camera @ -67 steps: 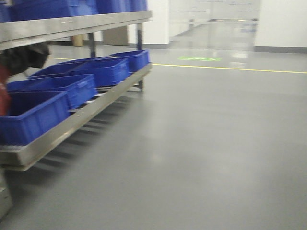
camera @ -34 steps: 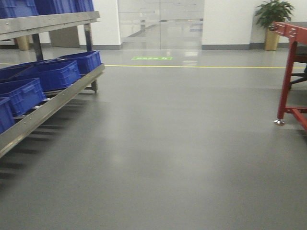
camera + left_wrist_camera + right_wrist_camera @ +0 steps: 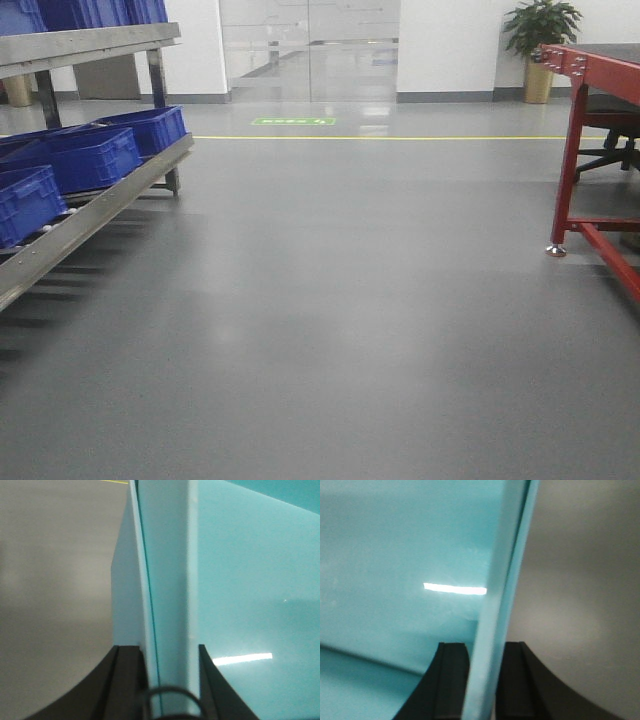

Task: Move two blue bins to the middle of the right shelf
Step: 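Drive along the aisle toward another roller shelf, bin held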

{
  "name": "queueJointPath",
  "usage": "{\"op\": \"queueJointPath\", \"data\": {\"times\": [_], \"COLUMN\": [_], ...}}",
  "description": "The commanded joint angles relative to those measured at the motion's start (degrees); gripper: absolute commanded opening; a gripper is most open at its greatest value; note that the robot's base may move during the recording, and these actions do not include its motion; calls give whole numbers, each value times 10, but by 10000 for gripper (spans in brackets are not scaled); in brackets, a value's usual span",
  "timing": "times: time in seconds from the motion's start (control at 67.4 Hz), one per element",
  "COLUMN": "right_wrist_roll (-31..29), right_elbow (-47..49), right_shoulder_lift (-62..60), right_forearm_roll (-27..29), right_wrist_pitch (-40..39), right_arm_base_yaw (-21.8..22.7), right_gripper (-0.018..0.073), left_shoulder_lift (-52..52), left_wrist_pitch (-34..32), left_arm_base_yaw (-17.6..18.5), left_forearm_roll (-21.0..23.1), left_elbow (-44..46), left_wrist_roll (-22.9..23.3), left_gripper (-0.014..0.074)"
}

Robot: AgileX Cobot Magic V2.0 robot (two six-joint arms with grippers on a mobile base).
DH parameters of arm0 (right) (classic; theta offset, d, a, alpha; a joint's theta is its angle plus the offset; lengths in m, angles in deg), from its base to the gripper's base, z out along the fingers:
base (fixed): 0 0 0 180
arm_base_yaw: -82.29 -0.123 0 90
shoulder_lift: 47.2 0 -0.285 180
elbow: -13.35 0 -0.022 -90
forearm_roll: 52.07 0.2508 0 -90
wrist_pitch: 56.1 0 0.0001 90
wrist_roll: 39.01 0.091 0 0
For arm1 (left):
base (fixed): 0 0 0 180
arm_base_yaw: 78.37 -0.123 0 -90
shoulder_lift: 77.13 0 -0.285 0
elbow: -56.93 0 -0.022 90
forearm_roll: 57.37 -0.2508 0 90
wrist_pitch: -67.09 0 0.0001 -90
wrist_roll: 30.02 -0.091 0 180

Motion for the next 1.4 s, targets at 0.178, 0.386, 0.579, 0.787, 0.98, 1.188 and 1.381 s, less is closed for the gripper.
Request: {"op": "queueJointPath", "data": {"times": [0.178, 0.386, 0.579, 0.787, 0.98, 1.188, 1.381], "right_wrist_roll": [-18, -18, -18, -18, -18, -18, -18], "right_elbow": [7, 7, 7, 7, 7, 7, 7], "right_shoulder_lift": [-9, -9, -9, -9, -9, -9, -9], "right_forearm_roll": [6, 6, 6, 6, 6, 6, 6], "right_wrist_pitch": [-36, -36, -36, -36, -36, -36, -36], "right_arm_base_yaw": [0, 0, 0, 0, 0, 0, 0], "right_gripper": [-162, -162, -162, -162, -162, -162, -162], "left_shoulder_lift": [14, 14, 14, 14, 14, 14, 14], "left_wrist_pitch": [-59, -59, -59, -59, -59, -59, -59], "left_arm_base_yaw": [1, 1, 1, 1, 1, 1, 1], "left_forearm_roll": [39, 39, 39, 39, 39, 39, 39], "left_elbow": [12, 12, 12, 12, 12, 12, 12], "left_wrist_roll": [13, 13, 13, 13, 13, 13, 13], "left_gripper": [-111, -111, -111, -111, -111, -111, -111]}}
